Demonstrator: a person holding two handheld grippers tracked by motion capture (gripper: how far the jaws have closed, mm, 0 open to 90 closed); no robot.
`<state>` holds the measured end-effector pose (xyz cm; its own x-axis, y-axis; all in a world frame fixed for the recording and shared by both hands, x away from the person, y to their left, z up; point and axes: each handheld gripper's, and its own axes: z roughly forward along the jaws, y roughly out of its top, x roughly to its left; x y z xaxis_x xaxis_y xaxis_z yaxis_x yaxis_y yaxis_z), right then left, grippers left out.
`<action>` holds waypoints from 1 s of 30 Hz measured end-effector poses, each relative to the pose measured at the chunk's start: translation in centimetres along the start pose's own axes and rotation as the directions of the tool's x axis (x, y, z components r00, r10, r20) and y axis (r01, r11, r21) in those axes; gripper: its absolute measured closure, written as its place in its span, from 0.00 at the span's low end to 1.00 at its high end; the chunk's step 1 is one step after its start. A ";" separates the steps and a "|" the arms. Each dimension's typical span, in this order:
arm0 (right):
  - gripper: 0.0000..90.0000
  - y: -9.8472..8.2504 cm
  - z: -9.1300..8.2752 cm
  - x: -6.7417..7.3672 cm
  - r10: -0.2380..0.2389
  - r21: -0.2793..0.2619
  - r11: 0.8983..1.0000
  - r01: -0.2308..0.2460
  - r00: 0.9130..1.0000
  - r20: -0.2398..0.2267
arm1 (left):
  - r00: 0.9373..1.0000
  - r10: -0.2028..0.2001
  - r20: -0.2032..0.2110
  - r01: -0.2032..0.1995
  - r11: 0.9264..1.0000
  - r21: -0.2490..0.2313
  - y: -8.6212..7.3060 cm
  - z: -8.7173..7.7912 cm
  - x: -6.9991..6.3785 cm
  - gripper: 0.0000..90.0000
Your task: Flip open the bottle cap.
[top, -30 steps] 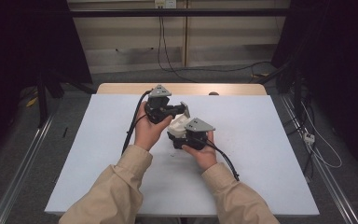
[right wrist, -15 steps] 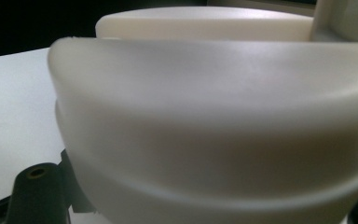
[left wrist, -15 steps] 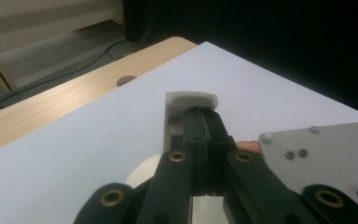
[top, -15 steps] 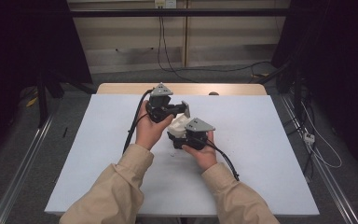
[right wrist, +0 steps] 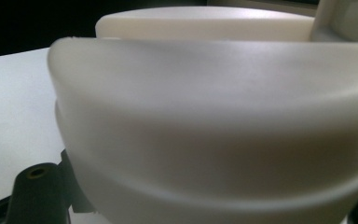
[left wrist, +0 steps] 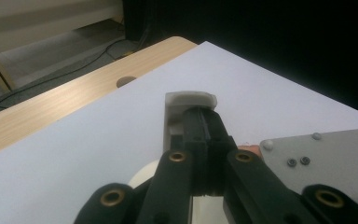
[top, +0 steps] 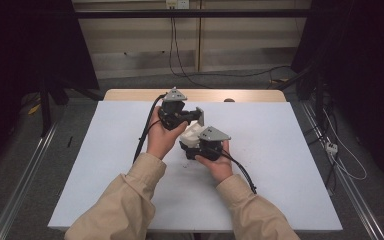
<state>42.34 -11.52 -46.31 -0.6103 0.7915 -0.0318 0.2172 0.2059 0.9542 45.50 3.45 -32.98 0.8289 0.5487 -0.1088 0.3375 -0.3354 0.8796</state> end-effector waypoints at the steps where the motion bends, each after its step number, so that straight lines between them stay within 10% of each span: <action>1: 0.21 0.0 0.0 0.0 0.000 0.000 1.000 0.000 1.000 0.000 | 1.000 -0.002 0.000 0.002 1.000 0.002 0.0 0.0 0.0 1.00; 30: 0.21 0.0 0.0 -0.1 0.004 0.001 1.000 -0.004 1.000 -0.002 | 1.000 0.002 -0.003 -0.002 1.000 0.011 0.7 0.8 -0.1 1.00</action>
<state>42.37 -11.57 -46.31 -0.6113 0.7909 -0.0276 0.2205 0.2037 0.9539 46.04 2.56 -32.78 0.8285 0.5499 -0.1059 0.3408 -0.3449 0.8746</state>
